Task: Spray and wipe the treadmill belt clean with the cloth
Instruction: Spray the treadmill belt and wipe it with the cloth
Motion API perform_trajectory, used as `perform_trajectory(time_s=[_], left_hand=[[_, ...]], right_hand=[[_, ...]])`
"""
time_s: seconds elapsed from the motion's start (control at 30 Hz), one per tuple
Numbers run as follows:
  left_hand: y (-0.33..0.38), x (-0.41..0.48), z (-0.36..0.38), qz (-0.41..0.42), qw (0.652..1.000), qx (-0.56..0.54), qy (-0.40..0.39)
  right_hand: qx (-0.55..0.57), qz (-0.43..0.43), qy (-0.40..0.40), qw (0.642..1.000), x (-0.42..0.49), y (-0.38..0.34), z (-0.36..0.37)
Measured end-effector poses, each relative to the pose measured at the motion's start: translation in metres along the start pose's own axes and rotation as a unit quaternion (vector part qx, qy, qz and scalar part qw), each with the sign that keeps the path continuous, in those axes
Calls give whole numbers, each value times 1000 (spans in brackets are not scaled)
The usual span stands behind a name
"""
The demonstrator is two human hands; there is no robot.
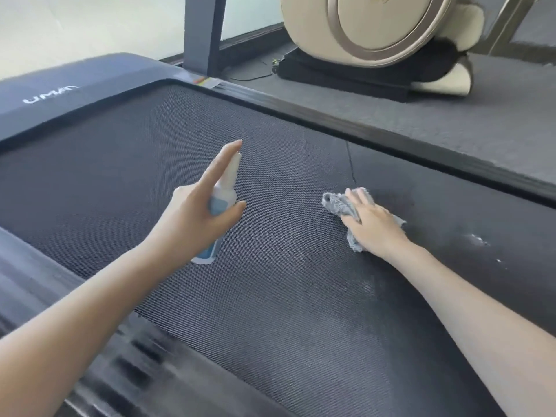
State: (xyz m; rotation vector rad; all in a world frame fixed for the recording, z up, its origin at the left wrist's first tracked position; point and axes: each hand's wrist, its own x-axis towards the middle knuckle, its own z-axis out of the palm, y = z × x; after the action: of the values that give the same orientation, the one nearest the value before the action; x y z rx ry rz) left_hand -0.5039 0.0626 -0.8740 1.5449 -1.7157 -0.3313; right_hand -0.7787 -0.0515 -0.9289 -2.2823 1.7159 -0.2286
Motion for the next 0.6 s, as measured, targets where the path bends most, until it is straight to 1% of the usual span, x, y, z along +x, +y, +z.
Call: perform_trajectory(time_s=[0.1,0.2,0.27,0.33,0.4,0.5,0.53,0.6], left_hand=[[-3,0,-2,16,1000,-20,1],[-8,1,-6,28,999,-36,7],[-12,2,-9,28,999,-40,10],[-16,2,-10,33,999,-39,9],[-19,4,-11,42,998,-39,5],[-21,6,-11,56,998,-36,5],[-22,6,-12,59,998,-35,8],[-24,6,-11,68,997,-27,16]], right_hand=[[37,-143,-21,989,-37,-49,14],[49,-279,-77,956,-78,-89,31],[28,-335,-112,935,-103,-103,44],[3,-390,-101,915,-123,-109,52],[-37,-420,-84,903,-137,-103,55],[-93,-426,-52,898,-146,-82,52],[-103,-416,-45,903,-146,-75,51],[-93,-374,-32,922,-142,-59,48]])
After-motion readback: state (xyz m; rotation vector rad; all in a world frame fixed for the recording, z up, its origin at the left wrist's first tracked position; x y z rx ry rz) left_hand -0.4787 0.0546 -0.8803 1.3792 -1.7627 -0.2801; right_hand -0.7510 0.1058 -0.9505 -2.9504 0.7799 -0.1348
